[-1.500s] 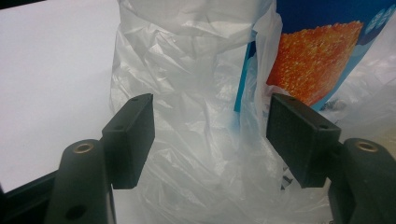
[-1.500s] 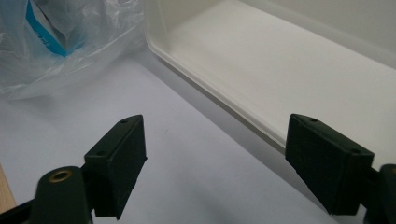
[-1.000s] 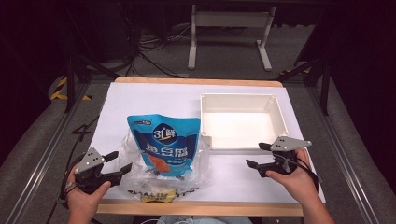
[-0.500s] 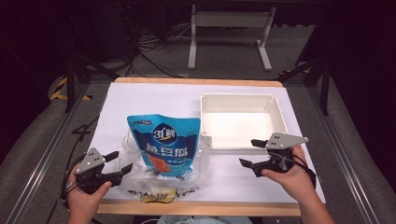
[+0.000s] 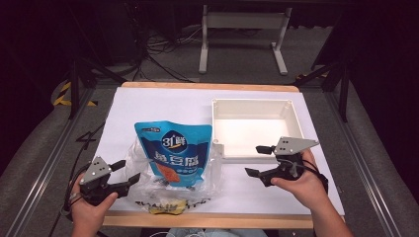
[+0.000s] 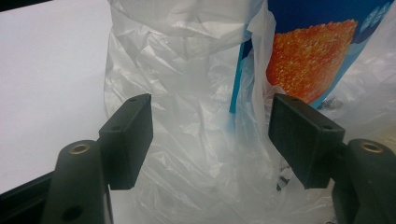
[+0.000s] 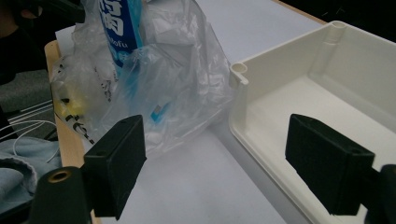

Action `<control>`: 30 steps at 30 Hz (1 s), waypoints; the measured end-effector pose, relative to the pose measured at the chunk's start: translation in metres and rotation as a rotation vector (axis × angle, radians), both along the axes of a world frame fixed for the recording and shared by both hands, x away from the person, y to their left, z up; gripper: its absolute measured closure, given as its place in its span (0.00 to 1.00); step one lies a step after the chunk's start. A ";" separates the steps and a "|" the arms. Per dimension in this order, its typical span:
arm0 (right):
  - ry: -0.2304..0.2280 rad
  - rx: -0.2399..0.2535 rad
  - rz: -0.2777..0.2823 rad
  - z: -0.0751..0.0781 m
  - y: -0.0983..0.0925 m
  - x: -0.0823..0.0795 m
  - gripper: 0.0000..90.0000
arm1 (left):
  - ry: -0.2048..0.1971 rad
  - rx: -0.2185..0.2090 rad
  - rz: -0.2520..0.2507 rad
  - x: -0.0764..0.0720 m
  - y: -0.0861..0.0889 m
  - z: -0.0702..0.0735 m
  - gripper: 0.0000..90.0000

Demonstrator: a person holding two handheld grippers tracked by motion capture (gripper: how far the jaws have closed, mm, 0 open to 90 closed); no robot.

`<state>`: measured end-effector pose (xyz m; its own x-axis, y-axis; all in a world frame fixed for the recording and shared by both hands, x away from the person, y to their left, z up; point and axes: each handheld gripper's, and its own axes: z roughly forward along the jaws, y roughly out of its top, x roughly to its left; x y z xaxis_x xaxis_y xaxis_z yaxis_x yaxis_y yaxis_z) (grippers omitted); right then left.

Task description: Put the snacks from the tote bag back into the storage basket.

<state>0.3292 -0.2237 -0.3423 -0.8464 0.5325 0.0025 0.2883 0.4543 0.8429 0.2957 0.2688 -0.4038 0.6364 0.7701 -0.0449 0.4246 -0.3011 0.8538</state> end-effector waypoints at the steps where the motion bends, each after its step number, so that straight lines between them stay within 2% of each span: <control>1: -0.002 0.000 0.007 0.001 0.002 0.001 0.23 | 0.000 0.000 0.000 0.000 0.000 0.000 0.36; 19: -0.015 0.027 0.147 0.016 0.041 0.011 0.23 | -0.005 0.003 -0.002 0.000 0.001 0.001 0.36; 26: -0.023 0.019 0.160 0.019 0.053 0.015 0.23 | -0.006 0.007 -0.003 0.000 0.001 0.001 0.36; 30: -0.038 0.008 0.141 0.020 0.061 0.019 0.21 | -0.004 0.004 0.005 0.000 0.001 0.001 0.36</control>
<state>0.3481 -0.1622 -0.3223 -0.9123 0.4086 -0.0267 0.1904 0.4810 0.8558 0.2954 0.2695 -0.4030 0.6330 0.7732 -0.0394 0.4228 -0.3026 0.8542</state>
